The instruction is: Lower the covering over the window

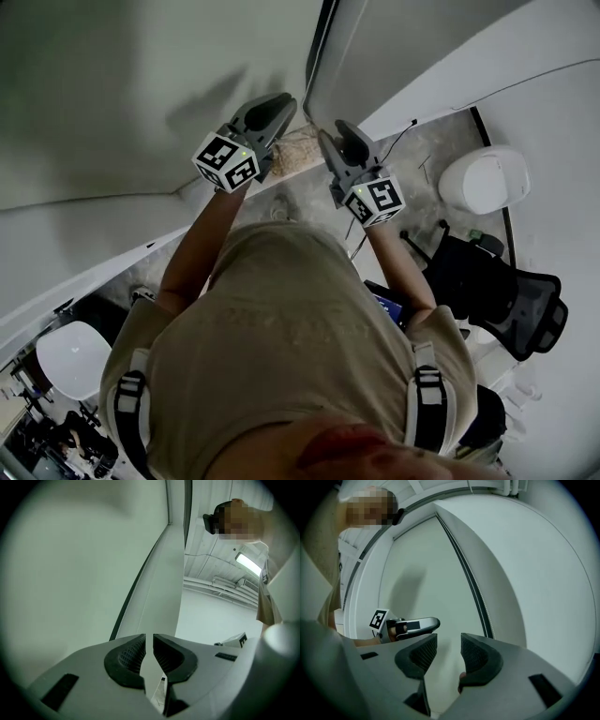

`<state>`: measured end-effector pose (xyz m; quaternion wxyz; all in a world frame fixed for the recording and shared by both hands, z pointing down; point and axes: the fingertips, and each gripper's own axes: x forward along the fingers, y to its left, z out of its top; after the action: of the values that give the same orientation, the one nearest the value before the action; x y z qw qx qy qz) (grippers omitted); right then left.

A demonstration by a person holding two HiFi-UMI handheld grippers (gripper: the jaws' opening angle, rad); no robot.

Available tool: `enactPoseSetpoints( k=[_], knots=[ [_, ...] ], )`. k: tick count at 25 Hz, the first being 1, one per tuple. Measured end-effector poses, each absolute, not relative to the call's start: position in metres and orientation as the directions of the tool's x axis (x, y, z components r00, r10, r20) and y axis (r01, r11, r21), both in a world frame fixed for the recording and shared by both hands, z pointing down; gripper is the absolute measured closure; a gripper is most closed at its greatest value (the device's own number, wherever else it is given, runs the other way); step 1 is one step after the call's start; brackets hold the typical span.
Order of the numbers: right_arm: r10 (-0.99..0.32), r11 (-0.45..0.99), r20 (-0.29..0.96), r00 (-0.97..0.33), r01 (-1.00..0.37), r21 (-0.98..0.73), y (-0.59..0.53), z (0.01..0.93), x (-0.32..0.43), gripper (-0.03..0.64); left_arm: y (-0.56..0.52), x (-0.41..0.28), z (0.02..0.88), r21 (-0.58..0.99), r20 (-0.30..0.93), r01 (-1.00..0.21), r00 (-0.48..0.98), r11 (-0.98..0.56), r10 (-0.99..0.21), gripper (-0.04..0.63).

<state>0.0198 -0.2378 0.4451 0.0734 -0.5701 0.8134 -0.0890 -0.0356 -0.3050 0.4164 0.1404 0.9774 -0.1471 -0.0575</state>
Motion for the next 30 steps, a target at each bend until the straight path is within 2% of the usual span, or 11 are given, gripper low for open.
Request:
enactPoseSetpoints(
  k=[4, 7, 9, 15, 20, 23, 28, 30],
  knots=[
    [-0.962, 0.269, -0.02, -0.272, -0.934, -0.234, -0.24, 0.448, 0.029, 0.46, -0.335, 0.002, 0.407, 0.239, -0.069, -0.239, 0.963, -0.941, -0.262, 0.547],
    [-0.969, 0.242, -0.017, -0.245, -0.944, -0.225, -0.238, 0.444, 0.034, 0.46, -0.355, 0.032, 0.394, 0.194, -0.058, -0.215, 0.971, -0.957, -0.23, 0.492],
    [-0.974, 0.224, -0.015, -0.226, -0.95, -0.219, -0.238, 0.442, 0.039, 0.46, -0.366, 0.052, 0.388, 0.164, -0.044, -0.204, 0.976, -0.965, -0.213, 0.48],
    [-0.985, 0.169, -0.008, -0.172, -0.961, -0.219, -0.242, 0.451, 0.064, 0.46, -0.397, 0.112, 0.411, 0.123, 0.035, -0.2, 0.98, -0.972, -0.197, 0.476],
    [-0.986, 0.165, -0.005, -0.168, -0.959, -0.229, -0.243, 0.452, 0.066, 0.46, -0.404, 0.128, 0.425, 0.125, 0.067, -0.2, 0.979, -0.972, -0.193, 0.476],
    [-0.987, 0.157, 0.004, -0.162, -0.963, -0.22, -0.246, 0.452, 0.068, 0.46, -0.405, 0.126, 0.426, 0.113, 0.054, -0.209, 0.978, -0.971, -0.204, 0.514],
    [-0.989, 0.149, -0.017, -0.149, -0.962, -0.23, -0.249, 0.446, 0.073, 0.46, -0.401, 0.129, 0.428, 0.1, 0.06, -0.196, 0.98, -0.975, -0.191, 0.522],
    [-0.988, 0.151, -0.021, -0.15, -0.96, -0.234, -0.251, 0.447, 0.073, 0.46, -0.399, 0.129, 0.43, 0.092, 0.066, -0.188, 0.981, -0.978, -0.182, 0.566]
  ],
)
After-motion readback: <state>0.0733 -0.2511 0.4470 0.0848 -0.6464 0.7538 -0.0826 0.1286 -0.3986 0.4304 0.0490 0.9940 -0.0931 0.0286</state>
